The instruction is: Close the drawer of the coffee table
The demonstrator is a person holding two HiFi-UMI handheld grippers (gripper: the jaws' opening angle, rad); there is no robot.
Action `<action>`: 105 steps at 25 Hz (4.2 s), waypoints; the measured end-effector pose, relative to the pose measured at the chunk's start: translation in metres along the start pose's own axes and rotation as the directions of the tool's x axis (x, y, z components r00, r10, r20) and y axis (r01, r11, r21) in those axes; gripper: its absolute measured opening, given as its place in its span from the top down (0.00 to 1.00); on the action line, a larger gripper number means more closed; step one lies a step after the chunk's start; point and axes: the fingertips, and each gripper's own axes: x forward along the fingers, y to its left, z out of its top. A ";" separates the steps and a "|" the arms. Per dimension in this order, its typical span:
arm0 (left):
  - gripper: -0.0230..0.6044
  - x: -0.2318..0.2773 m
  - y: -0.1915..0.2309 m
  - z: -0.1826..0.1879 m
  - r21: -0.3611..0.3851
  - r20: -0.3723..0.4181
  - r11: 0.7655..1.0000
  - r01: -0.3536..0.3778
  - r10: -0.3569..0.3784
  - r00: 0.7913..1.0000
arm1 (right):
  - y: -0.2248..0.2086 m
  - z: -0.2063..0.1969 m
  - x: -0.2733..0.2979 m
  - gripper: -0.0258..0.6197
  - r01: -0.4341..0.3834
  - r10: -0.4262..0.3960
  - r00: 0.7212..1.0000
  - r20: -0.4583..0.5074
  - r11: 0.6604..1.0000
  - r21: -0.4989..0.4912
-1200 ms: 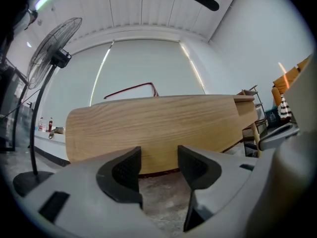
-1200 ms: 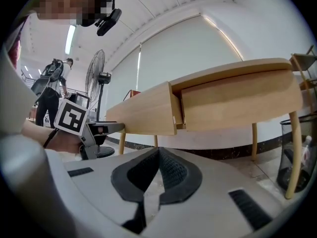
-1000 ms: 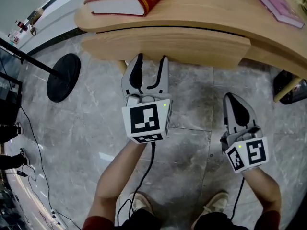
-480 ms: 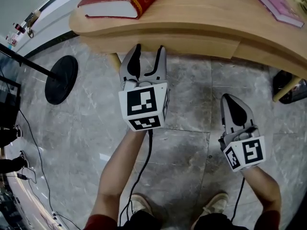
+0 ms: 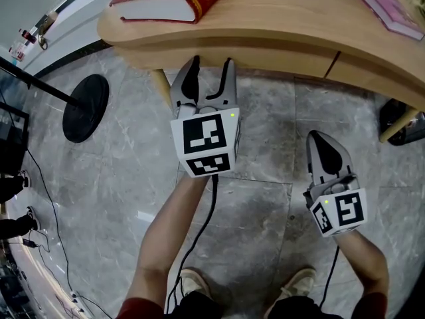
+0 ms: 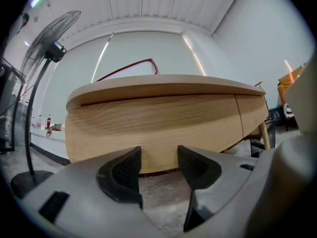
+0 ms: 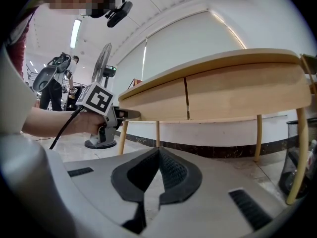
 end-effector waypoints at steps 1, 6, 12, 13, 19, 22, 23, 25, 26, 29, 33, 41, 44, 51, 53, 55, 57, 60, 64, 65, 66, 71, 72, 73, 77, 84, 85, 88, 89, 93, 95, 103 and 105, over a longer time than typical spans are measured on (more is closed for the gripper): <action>0.61 0.000 0.000 0.000 0.002 0.003 1.000 -0.001 0.001 1.000 | 0.000 0.000 0.000 0.97 0.000 0.000 1.000 -0.001 1.000 -0.001; 0.61 -0.007 -0.001 -0.003 0.001 0.001 1.000 0.012 -0.012 1.000 | 0.001 0.001 -0.003 0.97 0.002 -0.002 1.000 0.000 1.000 -0.011; 0.61 -0.029 -0.009 -0.007 0.025 0.025 0.999 0.037 -0.037 0.999 | -0.002 0.003 -0.004 0.97 0.008 -0.008 1.000 0.003 1.000 -0.011; 0.61 -0.034 -0.009 -0.008 0.019 0.025 0.999 0.043 -0.044 0.999 | -0.001 0.004 -0.004 0.97 0.007 -0.007 1.000 0.003 1.000 -0.013; 0.61 -0.065 -0.014 -0.020 0.038 0.006 0.995 0.094 -0.095 0.995 | 0.007 0.005 -0.005 0.97 -0.001 0.001 1.000 0.004 1.000 -0.013; 0.60 -0.083 -0.017 -0.028 0.023 -0.006 0.992 0.121 -0.121 0.993 | 0.012 0.004 -0.006 0.97 -0.009 0.009 1.000 0.000 1.000 -0.024; 0.60 -0.090 -0.019 -0.033 0.014 -0.013 0.991 0.131 -0.131 0.991 | 0.014 0.002 -0.007 0.97 -0.010 0.010 1.000 -0.006 1.000 -0.027; 0.61 -0.104 -0.021 -0.043 0.019 -0.013 0.988 0.150 -0.150 0.989 | 0.017 -0.002 -0.009 0.97 -0.015 0.014 1.000 -0.017 0.999 -0.033; 0.61 -0.112 -0.022 -0.046 0.027 -0.007 0.987 0.155 -0.155 0.988 | 0.019 -0.004 -0.010 0.97 -0.018 0.017 1.000 -0.021 0.999 -0.036; 0.61 -0.136 -0.025 -0.056 0.022 0.010 0.987 0.158 -0.158 0.987 | 0.025 -0.009 -0.013 0.97 -0.025 0.024 0.999 -0.029 0.999 -0.037; 0.61 -0.159 -0.038 -0.081 0.035 0.000 0.984 0.175 -0.175 0.984 | 0.035 -0.017 -0.023 0.97 -0.046 0.044 0.998 -0.051 0.998 -0.040; 0.61 -0.176 -0.041 -0.107 0.014 -0.026 0.983 0.183 -0.183 0.983 | 0.041 -0.033 -0.031 0.97 -0.061 0.057 0.994 -0.090 0.997 -0.038; 0.61 -0.171 -0.040 -0.106 0.021 -0.028 0.983 0.184 -0.183 0.983 | 0.039 -0.033 -0.031 0.97 -0.058 0.055 0.995 -0.088 0.998 -0.037; 0.61 -0.170 -0.033 -0.106 0.017 -0.033 0.985 0.170 -0.170 0.985 | 0.038 -0.036 -0.031 0.97 -0.057 0.053 0.994 -0.093 0.997 -0.043; 0.62 -0.169 -0.032 -0.105 0.007 -0.028 0.984 0.179 -0.179 0.983 | 0.037 -0.036 -0.031 0.97 -0.055 0.051 0.994 -0.094 0.998 -0.041; 0.63 -0.168 -0.032 -0.102 -0.005 -0.017 0.983 0.185 -0.185 0.983 | 0.038 -0.036 -0.031 0.97 -0.056 0.053 0.994 -0.091 0.998 -0.039; 0.65 -0.168 -0.032 -0.101 -0.013 -0.014 0.981 0.192 -0.193 0.981 | 0.038 -0.035 -0.031 0.97 -0.058 0.055 0.995 -0.089 0.998 -0.039; 0.82 -0.168 -0.032 -0.100 -0.018 -0.012 0.978 0.207 -0.207 0.978 | 0.038 -0.036 -0.031 0.97 -0.061 0.057 0.994 -0.089 0.997 -0.039; 0.95 -0.166 -0.032 -0.105 -0.004 -0.028 0.976 0.216 -0.216 0.976 | 0.039 -0.038 -0.030 0.97 -0.058 0.055 0.995 -0.089 0.998 -0.038; 0.95 -0.165 -0.032 -0.108 -0.009 -0.033 0.976 0.219 -0.219 0.975 | 0.038 -0.038 -0.029 0.97 -0.056 0.053 0.995 -0.089 0.998 -0.038; 0.95 -0.163 -0.032 -0.109 -0.016 -0.033 0.976 0.218 -0.218 0.975 | 0.038 -0.039 -0.029 0.97 -0.054 0.051 0.995 -0.088 0.998 -0.037; 0.95 -0.161 -0.027 -0.107 -0.025 -0.045 0.979 0.202 -0.203 0.978 | 0.029 -0.038 -0.036 0.97 -0.011 0.011 0.994 -0.107 1.000 -0.004; 0.95 -0.161 -0.027 -0.104 -0.012 -0.047 0.977 0.213 -0.214 0.976 | 0.025 -0.035 -0.039 0.97 0.006 -0.006 0.994 -0.113 1.000 0.003; 0.95 -0.160 -0.028 -0.099 0.007 -0.041 0.973 0.229 -0.229 0.973 | 0.021 -0.031 -0.041 0.97 0.024 -0.023 0.993 -0.118 1.000 0.008; 0.95 -0.171 -0.024 -0.069 0.000 -0.045 0.965 0.262 -0.262 0.964 | 0.015 -0.005 -0.057 0.97 0.087 -0.082 0.986 -0.148 0.996 0.028; 0.95 -0.197 0.011 0.073 -0.066 -0.088 0.981 0.181 -0.186 0.979 | 0.036 0.115 -0.095 0.97 0.102 -0.106 0.975 -0.198 0.994 -0.027; 0.95 -0.204 0.015 0.097 -0.053 -0.100 0.984 0.168 -0.173 0.980 | 0.043 0.141 -0.102 0.97 0.091 -0.099 0.973 -0.207 0.995 -0.045; 0.95 -0.213 0.030 0.174 -0.056 -0.134 0.991 0.118 -0.124 0.983 | 0.052 0.233 -0.117 0.97 0.084 -0.099 0.970 -0.221 0.994 -0.076; 0.95 -0.212 0.037 0.201 -0.066 -0.144 0.992 0.107 -0.115 0.983 | 0.051 0.265 -0.117 0.97 0.087 -0.103 0.969 -0.224 0.993 -0.079; 0.95 -0.221 0.058 0.303 -0.075 -0.266 0.996 0.054 -0.072 0.961 | 0.057 0.378 -0.122 0.97 0.065 -0.076 0.959 -0.272 0.997 -0.049; 0.95 -0.235 0.061 0.357 -0.098 -0.318 0.994 0.041 -0.071 0.945 | 0.065 0.436 -0.133 0.97 0.045 -0.051 0.956 -0.289 0.999 -0.030; 0.95 -0.263 0.081 0.577 -0.078 -0.292 0.996 0.046 -0.067 0.954 | 0.061 0.673 -0.166 0.97 0.070 -0.088 0.973 -0.215 0.994 -0.087; 0.95 -0.259 0.088 0.615 -0.074 -0.282 0.996 0.047 -0.067 0.957 | 0.056 0.717 -0.170 0.97 0.070 -0.090 0.980 -0.175 0.990 -0.122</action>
